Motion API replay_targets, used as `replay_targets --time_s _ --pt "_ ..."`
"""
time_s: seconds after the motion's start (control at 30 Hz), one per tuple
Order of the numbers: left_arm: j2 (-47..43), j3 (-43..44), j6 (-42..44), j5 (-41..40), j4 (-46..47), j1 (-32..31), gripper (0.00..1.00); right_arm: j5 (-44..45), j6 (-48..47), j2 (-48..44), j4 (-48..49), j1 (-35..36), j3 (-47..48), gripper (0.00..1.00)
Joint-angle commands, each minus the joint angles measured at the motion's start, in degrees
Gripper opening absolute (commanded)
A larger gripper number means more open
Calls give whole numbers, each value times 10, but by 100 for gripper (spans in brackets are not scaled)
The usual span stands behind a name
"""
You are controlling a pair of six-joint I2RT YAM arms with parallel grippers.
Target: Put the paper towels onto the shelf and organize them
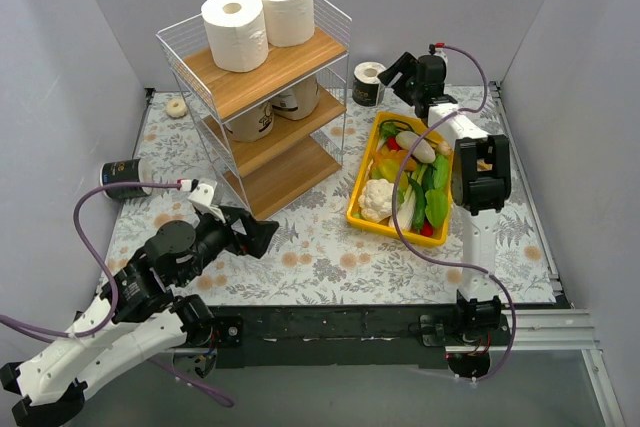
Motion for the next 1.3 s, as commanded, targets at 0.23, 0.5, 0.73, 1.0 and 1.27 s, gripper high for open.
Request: replay_targets --time_s 0.23,0.5,0.73,1.0,1.27 --pt "-22 -10 9 -15 16 4 98 61 34 101 125 12 93 77" --pt "-30 -12 9 -16 16 6 98 86 52 186 140 25 182 74" --pt "-27 -12 8 -15 16 10 98 128 29 184 125 37 179 56" --pt "-29 -13 9 -14 18 10 98 119 5 133 167 36 100 25" --pt "-34 -14 9 -13 18 12 98 111 4 82 205 35 80 13"
